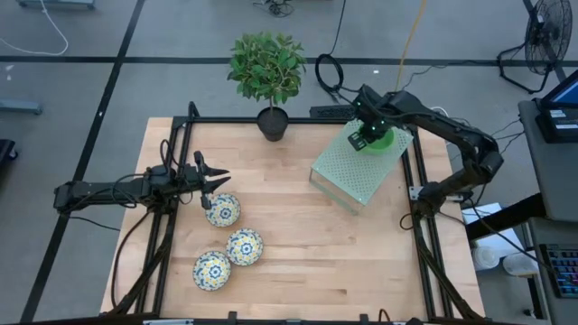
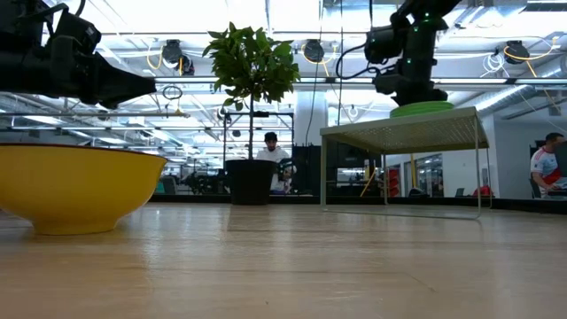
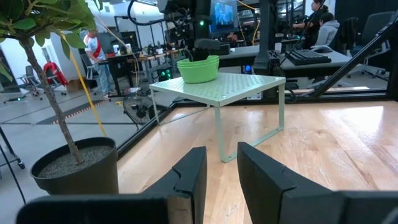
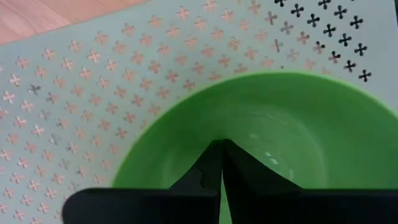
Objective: Pick & Place Mini bowls
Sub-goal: Stack the green bowl on the green bowls on the shelf, then put the top white patterned bowl on the shelf
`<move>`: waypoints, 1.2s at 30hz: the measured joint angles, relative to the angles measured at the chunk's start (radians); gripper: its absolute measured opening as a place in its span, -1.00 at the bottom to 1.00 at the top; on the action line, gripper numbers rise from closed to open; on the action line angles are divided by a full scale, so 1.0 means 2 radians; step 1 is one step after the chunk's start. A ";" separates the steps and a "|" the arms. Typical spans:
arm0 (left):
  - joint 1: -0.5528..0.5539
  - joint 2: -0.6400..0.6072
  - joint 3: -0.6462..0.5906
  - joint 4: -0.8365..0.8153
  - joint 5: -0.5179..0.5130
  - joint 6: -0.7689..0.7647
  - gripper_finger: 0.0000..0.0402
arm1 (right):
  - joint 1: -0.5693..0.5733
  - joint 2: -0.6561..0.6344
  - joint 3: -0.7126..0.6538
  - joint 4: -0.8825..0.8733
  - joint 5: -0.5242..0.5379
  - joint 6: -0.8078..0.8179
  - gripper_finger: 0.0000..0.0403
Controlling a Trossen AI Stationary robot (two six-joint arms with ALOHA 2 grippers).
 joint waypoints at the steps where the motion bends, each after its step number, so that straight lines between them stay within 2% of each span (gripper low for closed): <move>1: 0.000 0.000 0.000 0.000 0.000 0.000 -0.54 | 0.001 0.002 0.000 -0.001 0.000 0.000 -1.00; 7: 0.000 0.000 0.000 0.000 0.000 0.000 -0.54 | 0.001 0.007 0.001 -0.003 0.005 0.007 -1.00; 14: 0.000 0.000 0.000 0.000 0.000 0.000 -0.54 | 0.003 -0.014 -0.001 -0.005 0.036 0.004 -1.00; 27: 0.000 0.000 0.000 0.000 0.000 0.000 -0.54 | 0.008 -0.146 -0.001 -0.004 0.036 -0.019 -1.00; 36: 0.000 0.000 0.000 0.000 0.000 0.000 -0.54 | 0.075 -0.241 -0.001 0.023 0.036 -0.038 -1.00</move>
